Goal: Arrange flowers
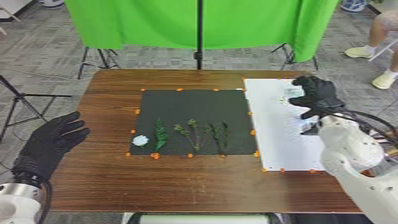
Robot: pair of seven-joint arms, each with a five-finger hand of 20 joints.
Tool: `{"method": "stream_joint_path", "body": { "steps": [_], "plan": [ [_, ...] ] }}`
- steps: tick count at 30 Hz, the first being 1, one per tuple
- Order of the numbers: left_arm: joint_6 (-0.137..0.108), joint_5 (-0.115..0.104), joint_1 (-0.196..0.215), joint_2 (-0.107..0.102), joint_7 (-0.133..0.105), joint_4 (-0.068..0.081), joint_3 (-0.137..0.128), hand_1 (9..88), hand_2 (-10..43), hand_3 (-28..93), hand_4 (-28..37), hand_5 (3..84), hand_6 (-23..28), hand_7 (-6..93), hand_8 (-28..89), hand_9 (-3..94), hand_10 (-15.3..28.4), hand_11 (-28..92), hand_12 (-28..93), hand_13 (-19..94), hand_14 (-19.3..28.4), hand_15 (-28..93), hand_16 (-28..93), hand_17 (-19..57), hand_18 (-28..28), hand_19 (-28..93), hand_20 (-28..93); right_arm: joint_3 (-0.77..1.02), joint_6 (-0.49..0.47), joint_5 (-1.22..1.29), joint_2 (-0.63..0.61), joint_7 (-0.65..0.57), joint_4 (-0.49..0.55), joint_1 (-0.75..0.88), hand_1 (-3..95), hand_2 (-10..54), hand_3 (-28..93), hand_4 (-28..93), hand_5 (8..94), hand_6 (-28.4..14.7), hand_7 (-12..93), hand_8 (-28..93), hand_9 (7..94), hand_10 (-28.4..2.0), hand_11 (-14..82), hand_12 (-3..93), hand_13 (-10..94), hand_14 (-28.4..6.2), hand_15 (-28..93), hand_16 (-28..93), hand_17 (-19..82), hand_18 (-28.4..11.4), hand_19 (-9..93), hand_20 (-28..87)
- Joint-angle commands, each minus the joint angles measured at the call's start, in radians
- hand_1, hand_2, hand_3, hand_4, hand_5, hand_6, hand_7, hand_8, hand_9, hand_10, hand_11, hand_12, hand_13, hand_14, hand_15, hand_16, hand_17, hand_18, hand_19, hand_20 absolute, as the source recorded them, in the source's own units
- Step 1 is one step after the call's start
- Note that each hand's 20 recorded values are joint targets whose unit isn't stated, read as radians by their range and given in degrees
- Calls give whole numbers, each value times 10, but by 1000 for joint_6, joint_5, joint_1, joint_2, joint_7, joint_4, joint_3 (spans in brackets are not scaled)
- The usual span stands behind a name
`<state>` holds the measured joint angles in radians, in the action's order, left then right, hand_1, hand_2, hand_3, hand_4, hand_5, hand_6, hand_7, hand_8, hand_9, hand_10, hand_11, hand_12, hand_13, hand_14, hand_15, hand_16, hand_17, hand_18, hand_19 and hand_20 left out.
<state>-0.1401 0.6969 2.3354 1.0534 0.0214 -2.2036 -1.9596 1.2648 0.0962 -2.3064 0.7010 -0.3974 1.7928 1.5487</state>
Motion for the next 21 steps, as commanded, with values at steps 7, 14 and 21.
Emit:
{"method": "stream_joint_path", "body": {
  "steps": [7, 14, 21],
  "plan": [
    [-5, -8, 16, 1, 6, 2, 9, 326, 26, 723, -283, 382, 49, 336, -166, 357, 151, 375, 98, 298, 174, 509, -80, -51, 230, 638, -55, -6, -26, -42, -26, -51, -50, 100, 275, -95, 896, -283, 378, -54, 353, -207, 376, -139, 412, 216, 452, -97, 531, 128, 225, -162, 703, 297],
    [-10, -8, 22, 4, 2, -2, 11, 326, 27, 723, -283, 382, 49, 336, -166, 358, 151, 375, 98, 298, 175, 509, -79, -51, 230, 636, -49, -103, 65, -73, -27, -67, -130, 20, 311, -95, 886, -282, 412, -46, 375, -217, 445, -131, 464, 219, 548, -79, 580, 144, 265, -161, 759, 325],
    [-3, -1, 16, 15, 8, -3, 8, 326, 27, 723, -283, 382, 49, 335, -166, 359, 151, 374, 98, 299, 174, 508, -79, -51, 230, 634, -45, -135, 152, -55, -15, 60, -145, -6, 495, -87, 829, -282, 671, -11, 537, -121, 850, -38, 235, 461, 814, -37, 506, 284, 389, -168, 825, 380]
  ]
}}
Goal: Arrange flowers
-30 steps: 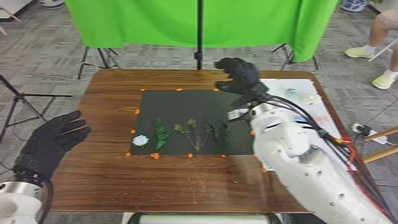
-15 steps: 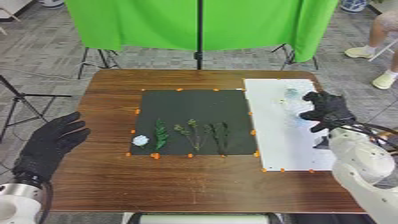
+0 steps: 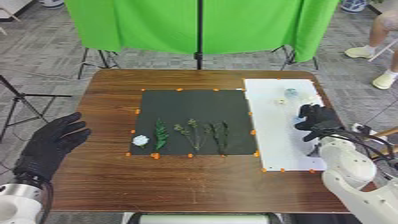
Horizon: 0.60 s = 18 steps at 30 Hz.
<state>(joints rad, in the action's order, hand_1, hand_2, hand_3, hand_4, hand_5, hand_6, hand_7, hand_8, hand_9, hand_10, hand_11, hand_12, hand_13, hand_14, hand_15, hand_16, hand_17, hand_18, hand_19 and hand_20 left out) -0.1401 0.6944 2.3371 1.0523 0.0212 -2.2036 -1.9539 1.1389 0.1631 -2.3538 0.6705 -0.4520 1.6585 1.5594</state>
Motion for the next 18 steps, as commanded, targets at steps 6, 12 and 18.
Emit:
{"method": "stream_joint_path", "body": {
  "steps": [6, 12, 18],
  "plan": [
    [-5, 4, 13, 23, 13, -6, -2, 325, 26, 725, -283, 383, 49, 334, -165, 360, 151, 373, 98, 297, 175, 507, -79, -50, 230, 633, -42, -34, 89, -5, 55, 151, 26, -65, 494, -95, 851, -283, 719, -13, 511, -123, 893, -33, 211, 466, 847, -36, 509, 275, 410, -176, 839, 395],
    [-10, 3, 13, 21, 13, -7, 1, 326, 27, 724, -283, 383, 50, 335, -165, 360, 151, 372, 98, 298, 175, 508, -79, -50, 230, 632, -41, -201, 231, -11, 155, 205, 39, -268, 495, -95, 852, -283, 724, -16, 506, -120, 897, -34, 206, 473, 849, -36, 510, 280, 411, -178, 842, 399],
    [-8, 5, 7, 22, 16, -4, 13, 326, 27, 724, -283, 383, 50, 335, -165, 360, 152, 372, 98, 299, 176, 509, -79, -50, 230, 632, -40, -414, 180, -5, 342, 291, -47, -503, 497, -95, 846, -283, 717, -17, 511, -119, 891, -34, 207, 480, 845, -34, 514, 288, 408, -176, 842, 403]
  ]
}}
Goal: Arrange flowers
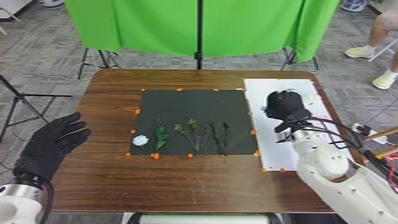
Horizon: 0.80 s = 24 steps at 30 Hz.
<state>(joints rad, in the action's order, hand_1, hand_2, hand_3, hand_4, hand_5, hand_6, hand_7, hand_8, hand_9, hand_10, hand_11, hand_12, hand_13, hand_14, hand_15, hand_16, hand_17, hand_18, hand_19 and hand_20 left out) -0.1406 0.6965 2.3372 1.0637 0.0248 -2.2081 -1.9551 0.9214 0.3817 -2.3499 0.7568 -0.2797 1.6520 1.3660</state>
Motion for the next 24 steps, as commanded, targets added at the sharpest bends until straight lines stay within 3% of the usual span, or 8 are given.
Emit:
{"method": "stream_joint_path", "body": {
  "steps": [1, 4, 11, 24],
  "plan": [
    [-7, 3, -2, 6, 15, 3, 19, 326, 27, 724, -283, 383, 50, 335, -165, 360, 152, 372, 98, 299, 176, 509, -79, -50, 230, 632, -39, -236, -49, -6, 284, 125, -64, -345, 498, -95, 846, -283, 716, -18, 511, -120, 889, -35, 207, 480, 842, -35, 515, 288, 407, -176, 842, 403],
    [-5, 3, -13, 1, 16, 7, 30, 326, 26, 724, -283, 383, 50, 335, -165, 360, 152, 373, 98, 299, 176, 509, -79, -50, 230, 632, -39, -309, -93, -43, 386, 163, -157, -413, 498, -95, 845, -283, 714, -18, 515, -123, 888, -36, 205, 480, 835, -32, 516, 296, 405, -174, 841, 403],
    [-7, 3, -56, -21, 18, 22, 59, 326, 25, 727, -283, 385, 51, 339, -167, 360, 154, 383, 100, 299, 177, 516, -78, -50, 230, 631, -38, -412, -202, -126, 509, 182, -255, -469, 495, -95, 844, -283, 707, -14, 523, -127, 886, -39, 210, 477, 834, -33, 517, 293, 398, -173, 840, 404],
    [-7, 1, -80, -51, 9, 28, 92, 326, 24, 727, -283, 382, 49, 336, -167, 360, 154, 381, 94, 300, 175, 511, -83, -51, 231, 632, -38, -480, -225, -215, 617, 123, -380, -494, 488, -95, 850, -283, 702, -9, 533, -135, 885, -36, 216, 475, 833, -30, 524, 290, 398, -172, 839, 404]
  ]
}}
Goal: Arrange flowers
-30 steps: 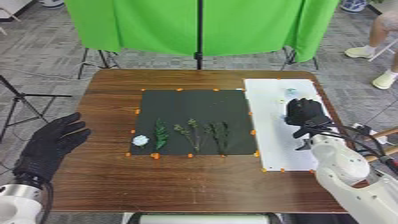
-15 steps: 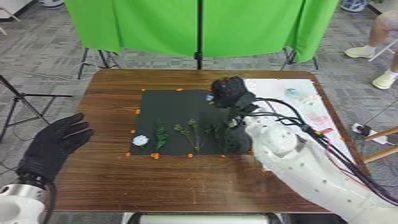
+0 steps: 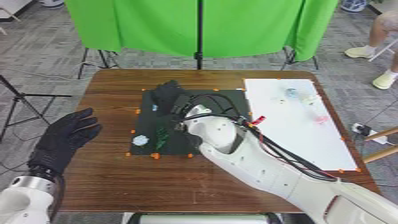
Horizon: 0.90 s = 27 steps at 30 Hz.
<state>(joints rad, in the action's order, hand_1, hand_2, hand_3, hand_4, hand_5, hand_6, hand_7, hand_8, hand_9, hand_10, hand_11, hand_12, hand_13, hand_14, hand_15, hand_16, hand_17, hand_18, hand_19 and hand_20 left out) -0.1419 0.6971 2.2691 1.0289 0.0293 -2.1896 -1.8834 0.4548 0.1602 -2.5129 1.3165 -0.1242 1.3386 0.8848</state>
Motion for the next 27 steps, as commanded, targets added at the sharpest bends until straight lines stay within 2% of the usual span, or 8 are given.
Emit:
{"method": "stream_joint_path", "body": {
  "steps": [1, 7, 11, 16, 23, 25, 27],
  "plan": [
    [-4, 0, -18, -18, 5, 12, 25, 326, 24, 726, -283, 382, 49, 335, -167, 360, 154, 380, 95, 300, 175, 511, -82, -51, 231, 632, -38, -16, 5, -55, 62, -40, -79, -17, 488, -95, 850, -283, 701, -9, 533, -136, 885, -35, 215, 476, 833, -30, 524, 291, 398, -171, 839, 404],
    [5, 0, -37, -30, 11, 20, 39, 325, 27, 723, -283, 377, 46, 315, -153, 355, 149, 354, 99, 298, 173, 491, -77, -51, 231, 631, -39, -18, 17, -83, 89, -89, -136, -26, 488, -95, 850, -283, 695, -7, 538, -138, 881, -35, 213, 481, 829, -27, 525, 300, 397, -171, 840, 404],
    [5, 0, -40, -36, 12, 21, 39, 324, 31, 717, -282, 369, 42, 270, -129, 349, 138, 309, 106, 296, 166, 455, -66, -50, 229, 628, -39, -23, 25, -106, 100, -111, -157, -28, 490, -95, 846, -281, 685, -7, 540, -142, 871, -34, 212, 483, 822, -26, 524, 309, 394, -170, 839, 406],
    [13, 0, -55, -41, 23, 27, 47, 324, 35, 709, -277, 368, 40, 261, -122, 348, 136, 300, 114, 297, 164, 443, -60, -50, 228, 625, -37, -14, -40, -137, 113, -120, -159, -18, 486, -95, 840, -279, 671, -5, 546, -140, 859, -32, 211, 481, 811, -21, 524, 327, 387, -168, 836, 408],
    [22, 1, -86, -55, 42, 38, 62, 324, 35, 709, -274, 366, 40, 252, -117, 345, 133, 277, 117, 297, 162, 432, -56, -50, 228, 622, -32, -2, -54, -164, 137, -156, -184, -2, 459, -95, 820, -282, 652, -4, 548, -133, 839, -35, 217, 475, 795, -27, 535, 315, 378, -165, 830, 411],
    [24, 1, -96, -57, 40, 43, 69, 324, 35, 707, -274, 365, 40, 241, -111, 344, 131, 263, 122, 297, 160, 417, -52, -50, 227, 621, -31, -10, -48, -154, 133, -160, -188, -12, 456, -95, 823, -282, 651, -4, 550, -130, 838, -35, 218, 474, 795, -27, 541, 304, 378, -166, 829, 413],
    [21, 1, -84, -53, 32, 38, 62, 324, 35, 708, -273, 365, 40, 238, -108, 345, 130, 260, 127, 297, 161, 415, -48, -50, 227, 620, -30, -11, -41, -154, 127, -163, -182, -12, 455, -95, 824, -282, 652, -4, 550, -130, 839, -36, 219, 472, 795, -27, 545, 298, 378, -166, 829, 414]
  ]
}}
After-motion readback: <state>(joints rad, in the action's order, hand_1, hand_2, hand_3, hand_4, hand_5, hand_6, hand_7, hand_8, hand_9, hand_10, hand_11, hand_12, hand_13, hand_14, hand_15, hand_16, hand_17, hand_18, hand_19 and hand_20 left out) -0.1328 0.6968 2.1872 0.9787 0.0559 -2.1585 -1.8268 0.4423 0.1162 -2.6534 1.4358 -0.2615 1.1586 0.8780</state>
